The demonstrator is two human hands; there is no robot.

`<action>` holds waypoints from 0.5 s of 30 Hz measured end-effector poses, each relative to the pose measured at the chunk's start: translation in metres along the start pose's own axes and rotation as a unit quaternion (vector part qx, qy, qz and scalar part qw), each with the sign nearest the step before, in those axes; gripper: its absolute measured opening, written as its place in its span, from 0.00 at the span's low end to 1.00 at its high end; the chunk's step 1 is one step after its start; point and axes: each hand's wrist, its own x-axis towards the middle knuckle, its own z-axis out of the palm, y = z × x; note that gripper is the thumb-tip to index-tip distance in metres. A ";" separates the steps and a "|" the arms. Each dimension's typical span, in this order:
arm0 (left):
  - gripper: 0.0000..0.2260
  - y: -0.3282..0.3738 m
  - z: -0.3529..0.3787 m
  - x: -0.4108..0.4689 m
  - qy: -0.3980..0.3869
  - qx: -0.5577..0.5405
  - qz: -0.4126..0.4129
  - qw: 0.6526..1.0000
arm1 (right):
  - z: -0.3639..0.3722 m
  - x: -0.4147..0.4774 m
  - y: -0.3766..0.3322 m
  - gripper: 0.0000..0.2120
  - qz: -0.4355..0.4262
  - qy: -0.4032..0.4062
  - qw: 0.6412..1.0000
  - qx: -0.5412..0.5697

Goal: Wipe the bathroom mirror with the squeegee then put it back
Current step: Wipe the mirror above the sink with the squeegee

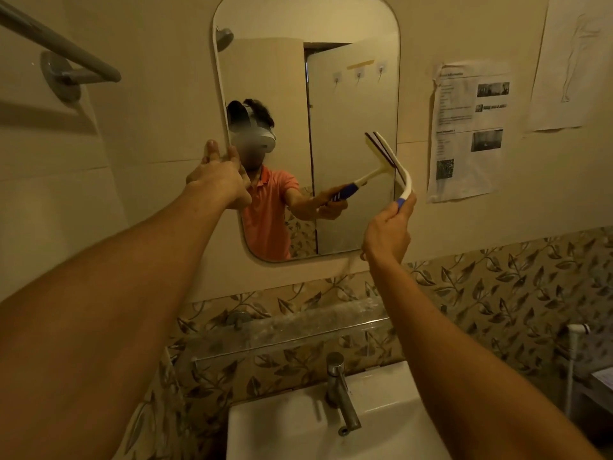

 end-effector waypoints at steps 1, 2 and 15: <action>0.45 0.000 0.000 0.000 0.002 0.001 -0.001 1.000 | 0.004 -0.007 0.004 0.25 0.010 0.003 1.000 0.000; 0.45 0.001 0.001 0.001 0.002 0.001 -0.003 1.000 | 0.007 -0.015 0.009 0.25 0.018 0.005 1.000 0.001; 0.44 0.000 0.001 0.004 -0.006 0.005 -0.001 1.000 | 0.039 -0.136 0.073 0.26 0.041 -0.083 0.996 0.009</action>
